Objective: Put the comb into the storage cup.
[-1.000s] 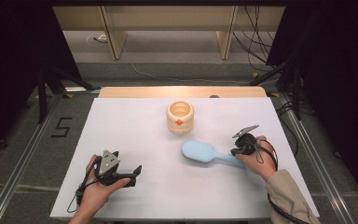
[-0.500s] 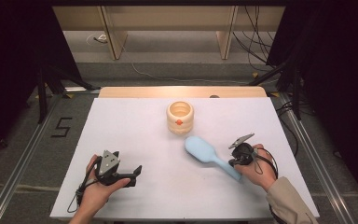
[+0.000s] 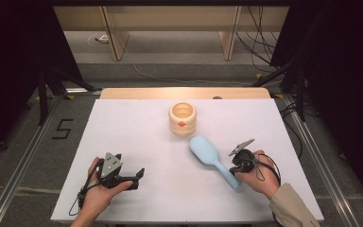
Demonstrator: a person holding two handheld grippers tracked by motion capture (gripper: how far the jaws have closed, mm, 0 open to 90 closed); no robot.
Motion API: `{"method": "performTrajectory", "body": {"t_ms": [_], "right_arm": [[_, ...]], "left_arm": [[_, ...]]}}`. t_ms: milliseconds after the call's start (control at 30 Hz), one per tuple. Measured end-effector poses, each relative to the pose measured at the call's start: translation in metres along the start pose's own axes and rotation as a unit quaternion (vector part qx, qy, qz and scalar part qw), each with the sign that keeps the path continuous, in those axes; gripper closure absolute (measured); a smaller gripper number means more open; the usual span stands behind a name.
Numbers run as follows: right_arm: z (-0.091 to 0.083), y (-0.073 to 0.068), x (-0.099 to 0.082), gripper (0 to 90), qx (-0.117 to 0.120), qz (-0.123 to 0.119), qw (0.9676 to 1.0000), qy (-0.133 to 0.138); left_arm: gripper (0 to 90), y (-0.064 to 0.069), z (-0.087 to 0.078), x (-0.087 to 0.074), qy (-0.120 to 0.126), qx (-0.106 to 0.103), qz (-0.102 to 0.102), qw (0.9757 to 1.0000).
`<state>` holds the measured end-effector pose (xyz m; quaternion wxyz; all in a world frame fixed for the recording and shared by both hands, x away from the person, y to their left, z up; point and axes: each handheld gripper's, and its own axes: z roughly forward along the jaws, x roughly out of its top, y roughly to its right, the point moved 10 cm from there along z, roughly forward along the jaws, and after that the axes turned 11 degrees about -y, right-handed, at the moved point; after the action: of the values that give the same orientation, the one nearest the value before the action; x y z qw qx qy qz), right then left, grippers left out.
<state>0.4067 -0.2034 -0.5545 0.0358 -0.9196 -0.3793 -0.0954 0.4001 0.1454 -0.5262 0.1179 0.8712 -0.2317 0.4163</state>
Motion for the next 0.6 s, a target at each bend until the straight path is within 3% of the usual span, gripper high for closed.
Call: {"method": "performTrajectory", "body": {"t_ms": [467,600], "right_arm": [[-0.0017,0.0026,0.0016,90.0,0.004,0.015,0.9998,0.009],[-0.0058,0.0066,0.0036,84.1,-0.003,0.023,0.9995,0.022]], "left_arm": [[1.7,-0.0001,-0.0003,0.0001,0.001,-0.001,-0.001,1.0],[1.7,-0.0002,-0.0003,0.0001,0.001,-0.001,-0.002,1.0]]}}
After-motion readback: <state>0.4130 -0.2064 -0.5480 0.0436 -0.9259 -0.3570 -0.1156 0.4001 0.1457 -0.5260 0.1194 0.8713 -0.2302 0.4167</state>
